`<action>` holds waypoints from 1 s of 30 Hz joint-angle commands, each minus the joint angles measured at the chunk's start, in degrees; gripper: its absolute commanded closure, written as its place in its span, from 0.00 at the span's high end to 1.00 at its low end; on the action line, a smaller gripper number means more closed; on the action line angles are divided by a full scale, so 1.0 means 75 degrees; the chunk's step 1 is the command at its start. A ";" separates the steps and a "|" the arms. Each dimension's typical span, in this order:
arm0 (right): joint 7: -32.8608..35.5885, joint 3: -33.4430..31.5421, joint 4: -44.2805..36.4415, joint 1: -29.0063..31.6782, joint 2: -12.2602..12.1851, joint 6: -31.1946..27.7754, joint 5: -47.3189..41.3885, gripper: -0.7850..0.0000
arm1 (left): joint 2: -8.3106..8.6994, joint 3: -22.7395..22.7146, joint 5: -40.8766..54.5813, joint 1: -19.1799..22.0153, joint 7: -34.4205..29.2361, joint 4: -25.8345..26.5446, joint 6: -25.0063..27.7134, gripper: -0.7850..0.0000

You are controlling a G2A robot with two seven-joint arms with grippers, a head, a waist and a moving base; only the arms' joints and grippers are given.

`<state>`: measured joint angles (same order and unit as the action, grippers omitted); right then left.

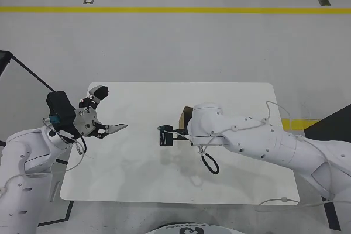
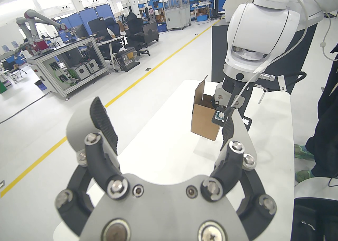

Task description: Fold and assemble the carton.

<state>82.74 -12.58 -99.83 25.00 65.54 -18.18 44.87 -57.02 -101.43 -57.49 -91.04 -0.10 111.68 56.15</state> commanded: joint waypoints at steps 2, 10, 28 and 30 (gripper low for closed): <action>-0.0116 0.0010 0.0053 0.0075 -0.0004 -0.0004 0.0077 0.00 | 0.0000 0.0000 0.0000 0.0000 0.0000 0.0000 0.0000 1.00; 0.0279 0.0213 0.0502 0.0139 0.0193 -0.0169 0.0203 0.00 | 0.0000 0.0000 0.0000 0.0000 0.0000 0.0000 0.0000 1.00; 0.0357 0.0379 0.0995 -0.0006 0.0521 -0.0092 -0.0089 0.00 | 0.0000 0.0000 0.0000 0.0000 0.0000 0.0000 0.0000 1.00; 0.0150 0.0361 0.1087 0.0141 0.0511 -0.0022 -0.0015 0.00 | 0.0000 0.0000 0.0000 0.0000 0.0000 0.0000 0.0000 1.00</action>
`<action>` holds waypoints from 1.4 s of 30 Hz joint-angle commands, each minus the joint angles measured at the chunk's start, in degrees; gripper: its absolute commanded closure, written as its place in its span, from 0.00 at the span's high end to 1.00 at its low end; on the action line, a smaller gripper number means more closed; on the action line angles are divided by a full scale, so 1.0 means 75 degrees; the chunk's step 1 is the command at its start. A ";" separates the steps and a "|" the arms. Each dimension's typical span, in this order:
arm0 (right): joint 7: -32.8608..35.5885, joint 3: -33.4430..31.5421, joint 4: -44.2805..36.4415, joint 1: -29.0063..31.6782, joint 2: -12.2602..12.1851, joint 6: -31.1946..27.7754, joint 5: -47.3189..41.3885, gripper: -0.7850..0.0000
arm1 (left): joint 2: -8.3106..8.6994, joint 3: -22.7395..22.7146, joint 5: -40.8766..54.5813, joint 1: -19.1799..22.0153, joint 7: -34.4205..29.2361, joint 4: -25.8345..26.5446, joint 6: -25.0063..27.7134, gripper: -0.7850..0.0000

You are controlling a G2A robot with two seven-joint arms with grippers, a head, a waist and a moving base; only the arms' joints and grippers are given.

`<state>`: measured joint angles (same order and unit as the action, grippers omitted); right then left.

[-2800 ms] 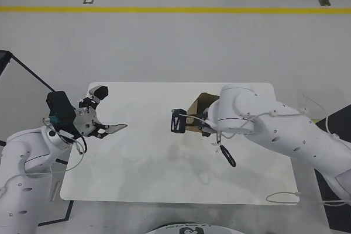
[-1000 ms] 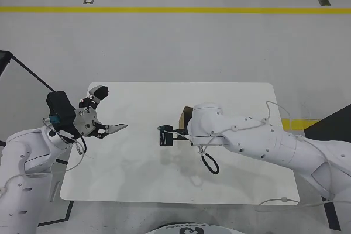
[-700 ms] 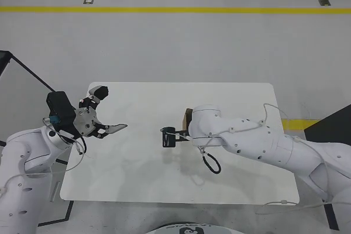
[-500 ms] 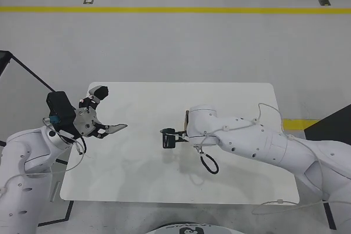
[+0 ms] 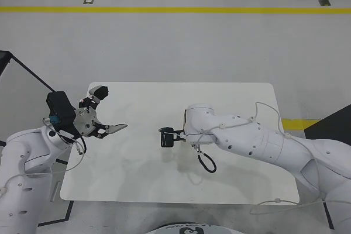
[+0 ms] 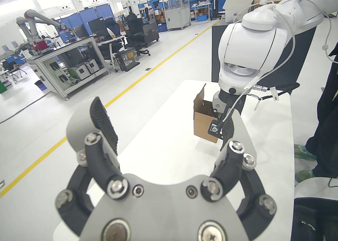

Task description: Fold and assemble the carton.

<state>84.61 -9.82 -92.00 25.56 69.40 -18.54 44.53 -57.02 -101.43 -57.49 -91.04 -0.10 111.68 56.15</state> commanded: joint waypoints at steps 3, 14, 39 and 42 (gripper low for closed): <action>-0.0028 -0.0048 0.0138 0.0183 0.0014 0.0129 -0.0001 0.00 | 0.0000 0.0000 0.0000 0.0000 0.0000 0.0000 0.0000 1.00; 0.0452 0.0011 0.0528 0.0410 0.0311 0.0301 0.0136 0.00 | 0.0000 0.0000 0.0000 0.0000 0.0000 0.0000 0.0000 1.00; 0.0301 0.0011 0.1317 0.0921 0.0865 0.0148 0.0761 0.00 | 0.0000 0.0000 0.0000 0.0000 0.0000 0.0000 0.0000 1.00; 0.0286 0.0011 0.1372 0.0944 0.0913 0.0133 0.0826 0.15 | 0.0000 0.0000 0.0000 0.0000 0.0000 0.0000 0.0000 1.00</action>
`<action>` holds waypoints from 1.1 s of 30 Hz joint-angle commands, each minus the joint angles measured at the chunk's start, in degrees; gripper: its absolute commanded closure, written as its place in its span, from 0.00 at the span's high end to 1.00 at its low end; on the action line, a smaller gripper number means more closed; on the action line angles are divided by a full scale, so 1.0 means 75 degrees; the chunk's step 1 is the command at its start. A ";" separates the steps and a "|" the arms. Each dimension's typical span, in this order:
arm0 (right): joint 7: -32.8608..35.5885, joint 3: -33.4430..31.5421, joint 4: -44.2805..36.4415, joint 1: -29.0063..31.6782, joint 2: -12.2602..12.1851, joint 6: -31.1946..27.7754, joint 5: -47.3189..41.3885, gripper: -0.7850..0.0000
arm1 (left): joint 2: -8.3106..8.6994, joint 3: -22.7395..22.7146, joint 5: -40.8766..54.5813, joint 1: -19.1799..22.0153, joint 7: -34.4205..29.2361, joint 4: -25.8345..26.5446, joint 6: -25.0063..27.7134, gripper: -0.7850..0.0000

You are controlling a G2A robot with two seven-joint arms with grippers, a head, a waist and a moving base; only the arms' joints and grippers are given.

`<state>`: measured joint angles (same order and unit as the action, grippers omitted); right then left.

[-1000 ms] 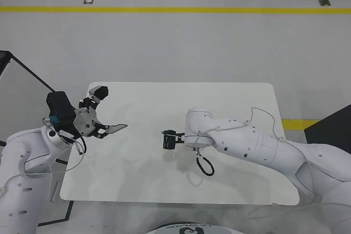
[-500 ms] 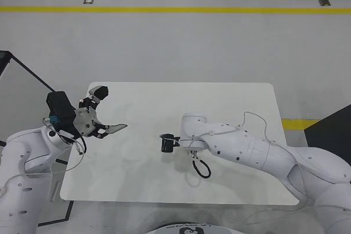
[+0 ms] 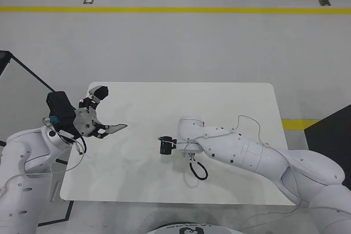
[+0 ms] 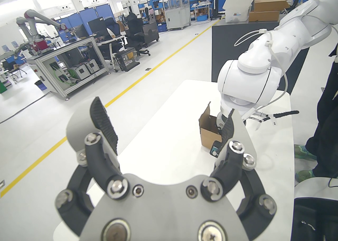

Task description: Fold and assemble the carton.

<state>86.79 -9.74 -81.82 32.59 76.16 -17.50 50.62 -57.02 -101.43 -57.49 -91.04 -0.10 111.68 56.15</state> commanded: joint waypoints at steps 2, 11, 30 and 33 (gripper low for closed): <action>-0.0002 0.0000 0.0053 0.0013 0.0040 -0.0002 0.0038 0.29 | 0.0000 0.0000 0.0000 0.0000 0.0000 0.0000 0.0000 1.00; 0.0023 0.0000 0.0057 -0.0052 0.0111 0.0023 0.0120 0.63 | 0.0000 0.0000 0.0000 0.0000 0.0000 0.0000 0.0000 1.00; -0.0269 -0.1832 -0.2080 0.0073 -0.1183 -0.0267 -0.0716 1.00 | 0.0000 0.0000 0.0000 0.0000 0.0000 0.0000 0.0000 1.00; -0.0486 -0.2551 -0.2373 0.0371 -0.1524 -0.0484 -0.1089 1.00 | 0.0000 0.0000 0.0000 0.0000 0.0000 0.0000 0.0000 1.00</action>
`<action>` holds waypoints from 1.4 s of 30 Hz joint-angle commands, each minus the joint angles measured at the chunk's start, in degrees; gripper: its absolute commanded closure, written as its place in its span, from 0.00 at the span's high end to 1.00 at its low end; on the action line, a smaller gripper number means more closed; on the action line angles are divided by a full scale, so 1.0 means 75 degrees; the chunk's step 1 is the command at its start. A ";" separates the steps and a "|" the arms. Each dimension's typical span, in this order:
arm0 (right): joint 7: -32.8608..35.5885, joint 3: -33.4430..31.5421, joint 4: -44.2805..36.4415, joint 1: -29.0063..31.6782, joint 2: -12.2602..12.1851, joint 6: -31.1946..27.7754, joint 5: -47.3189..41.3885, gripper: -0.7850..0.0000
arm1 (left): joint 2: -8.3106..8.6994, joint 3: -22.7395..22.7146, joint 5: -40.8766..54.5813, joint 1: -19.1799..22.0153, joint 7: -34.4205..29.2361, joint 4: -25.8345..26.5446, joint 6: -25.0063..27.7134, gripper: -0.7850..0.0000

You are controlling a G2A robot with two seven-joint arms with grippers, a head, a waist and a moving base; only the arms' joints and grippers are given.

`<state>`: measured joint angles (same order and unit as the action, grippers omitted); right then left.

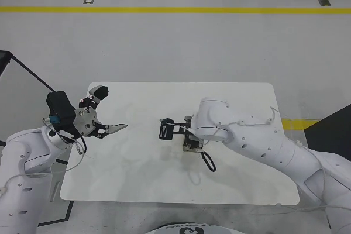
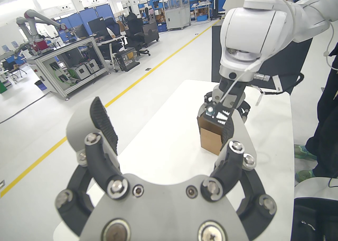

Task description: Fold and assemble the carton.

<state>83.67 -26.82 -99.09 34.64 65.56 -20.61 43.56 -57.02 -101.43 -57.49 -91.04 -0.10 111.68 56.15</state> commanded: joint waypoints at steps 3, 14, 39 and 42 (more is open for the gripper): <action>-0.0381 -0.1077 -0.0127 0.0463 -0.0408 -0.0381 -0.0912 1.00 | 0.0000 0.0000 0.0000 0.0000 0.0000 0.0000 0.0000 1.00; -0.0764 -0.1801 0.0118 0.0813 -0.0707 -0.0764 -0.2141 1.00 | 0.0000 0.0000 0.0000 0.0000 0.0000 0.0000 0.0000 1.00; -0.1169 -0.4124 0.1525 0.2444 -0.1263 0.0422 -0.7512 1.00 | 0.0000 0.0000 0.0000 0.0000 0.0000 0.0000 0.0000 1.00; -0.1169 -0.4124 0.1525 0.2444 -0.1263 0.0422 -0.7512 1.00 | 0.0000 0.0000 0.0000 0.0000 0.0000 0.0000 0.0000 1.00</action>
<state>74.89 -57.76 -87.64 52.98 56.09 -17.43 -12.88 -57.02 -101.43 -57.49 -91.04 -0.10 111.68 56.15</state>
